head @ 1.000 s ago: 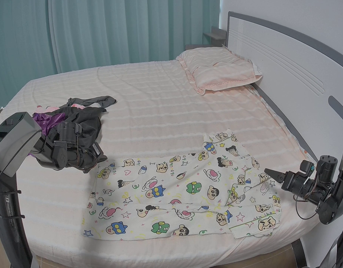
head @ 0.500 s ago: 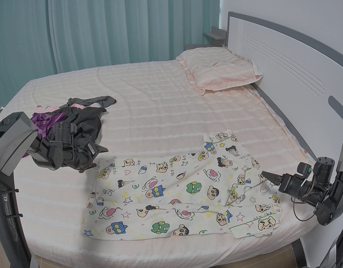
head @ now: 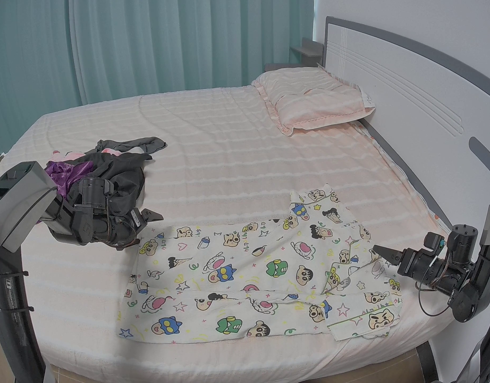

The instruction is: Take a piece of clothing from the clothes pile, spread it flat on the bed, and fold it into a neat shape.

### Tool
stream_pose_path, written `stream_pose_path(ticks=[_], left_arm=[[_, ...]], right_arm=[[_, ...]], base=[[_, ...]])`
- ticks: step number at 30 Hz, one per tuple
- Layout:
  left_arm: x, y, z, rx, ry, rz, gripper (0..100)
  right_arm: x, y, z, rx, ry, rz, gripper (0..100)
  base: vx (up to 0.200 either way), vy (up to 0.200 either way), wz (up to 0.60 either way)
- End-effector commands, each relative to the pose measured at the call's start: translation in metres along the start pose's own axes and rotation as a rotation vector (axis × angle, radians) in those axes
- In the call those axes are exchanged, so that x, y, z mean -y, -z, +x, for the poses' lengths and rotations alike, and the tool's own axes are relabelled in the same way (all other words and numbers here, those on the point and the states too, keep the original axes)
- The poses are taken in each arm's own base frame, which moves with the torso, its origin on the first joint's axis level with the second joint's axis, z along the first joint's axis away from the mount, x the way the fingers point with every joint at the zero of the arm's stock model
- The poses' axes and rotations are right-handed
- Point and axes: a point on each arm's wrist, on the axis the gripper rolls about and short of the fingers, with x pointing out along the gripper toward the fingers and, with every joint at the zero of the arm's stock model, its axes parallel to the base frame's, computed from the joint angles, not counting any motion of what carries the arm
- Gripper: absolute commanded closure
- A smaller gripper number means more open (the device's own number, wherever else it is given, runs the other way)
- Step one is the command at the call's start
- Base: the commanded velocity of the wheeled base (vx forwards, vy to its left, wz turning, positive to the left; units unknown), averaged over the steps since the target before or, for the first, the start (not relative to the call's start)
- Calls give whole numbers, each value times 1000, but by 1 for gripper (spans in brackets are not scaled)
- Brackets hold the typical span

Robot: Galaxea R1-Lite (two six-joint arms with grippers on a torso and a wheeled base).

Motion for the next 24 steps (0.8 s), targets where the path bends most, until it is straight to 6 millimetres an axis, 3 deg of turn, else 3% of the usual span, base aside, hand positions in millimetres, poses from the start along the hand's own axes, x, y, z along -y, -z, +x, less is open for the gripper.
stream_pose_path(ticks=[1,4,5,14,19,24], left_arm=[[4,4,6,-16,11,10,0],[7,7,14,-26,14,18,0],[7,7,14,-26,14,18,100],[1,6,15,-19,-8,0,100],[12,-3,4,38,-4,-74,100],[16,-5,0,49,2,-89,100]], right_arm=[[0,-1,1,10,-7,-5,0],[0,1,2,3,-7,-4,0],[0,1,2,3,-7,-4,0],[2,-28,53,16,1,-12,0],[-5,-51,99,-49,-3,-7,0],[-3,-59,124,-87,9,-1,0]], base=[[0,0,0],[0,0,0],[0,0,0],[0,0,0],[0,0,0],[0,0,0]])
